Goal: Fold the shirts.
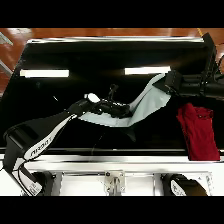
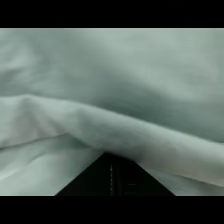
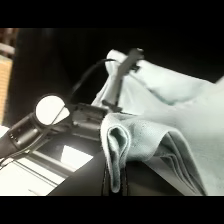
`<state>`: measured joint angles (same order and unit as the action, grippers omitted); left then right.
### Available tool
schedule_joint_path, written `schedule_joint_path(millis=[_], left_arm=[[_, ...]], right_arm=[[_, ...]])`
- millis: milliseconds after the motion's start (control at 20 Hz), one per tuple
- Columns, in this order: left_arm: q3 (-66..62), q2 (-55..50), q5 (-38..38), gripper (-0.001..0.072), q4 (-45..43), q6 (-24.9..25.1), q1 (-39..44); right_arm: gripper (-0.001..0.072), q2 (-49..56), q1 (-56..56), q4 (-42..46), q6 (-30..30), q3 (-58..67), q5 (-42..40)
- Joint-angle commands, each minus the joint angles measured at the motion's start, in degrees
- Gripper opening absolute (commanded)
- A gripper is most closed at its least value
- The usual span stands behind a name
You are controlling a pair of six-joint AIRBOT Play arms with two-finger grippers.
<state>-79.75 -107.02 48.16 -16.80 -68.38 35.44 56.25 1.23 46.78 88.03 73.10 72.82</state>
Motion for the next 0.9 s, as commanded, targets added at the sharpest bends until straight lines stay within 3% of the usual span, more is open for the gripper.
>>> schedule_joint_path(millis=[0,150,350,550,700,750,800,850], left_arm=[[0.09,-1.33,-1.64,0.0038,2.01,0.85,-1.6],[0.07,3.82,0.87,0.0037,-5.25,0.76,-12.24],[0.02,15.96,6.29,0.0037,-15.39,0.57,-33.0],[0.02,27.17,10.51,0.0038,-15.37,0.59,-51.28],[0.02,32.41,15.76,0.0039,-15.39,0.66,-59.76],[0.02,33.48,17.38,0.0039,-15.39,0.96,-61.46],[0.02,34.14,18.6,0.0039,-15.39,1.55,-62.42],[0.04,34.53,19.37,0.0039,-15.41,1.75,-62.93]], right_arm=[[0.0061,-0.35,-4.07,6.21,4.04,0.02,-0.33],[0.0062,1.16,-7.91,8.39,5.55,0.02,-6.05],[0.0061,8.92,-17.11,6.16,6.25,0.02,-19.76],[0.0061,22.82,-29.62,-1.18,6.16,0.04,-39.3],[0.0091,34.23,-36.52,-12.0,6.16,0.04,-50.16],[0.0179,37.38,-38.14,-18.64,5.95,0.04,-52.89],[0.0336,39.95,-39.74,-24.63,4.24,0.04,-55.36],[0.0558,41.57,-40.61,-28.33,2.05,0.04,-56.02]])
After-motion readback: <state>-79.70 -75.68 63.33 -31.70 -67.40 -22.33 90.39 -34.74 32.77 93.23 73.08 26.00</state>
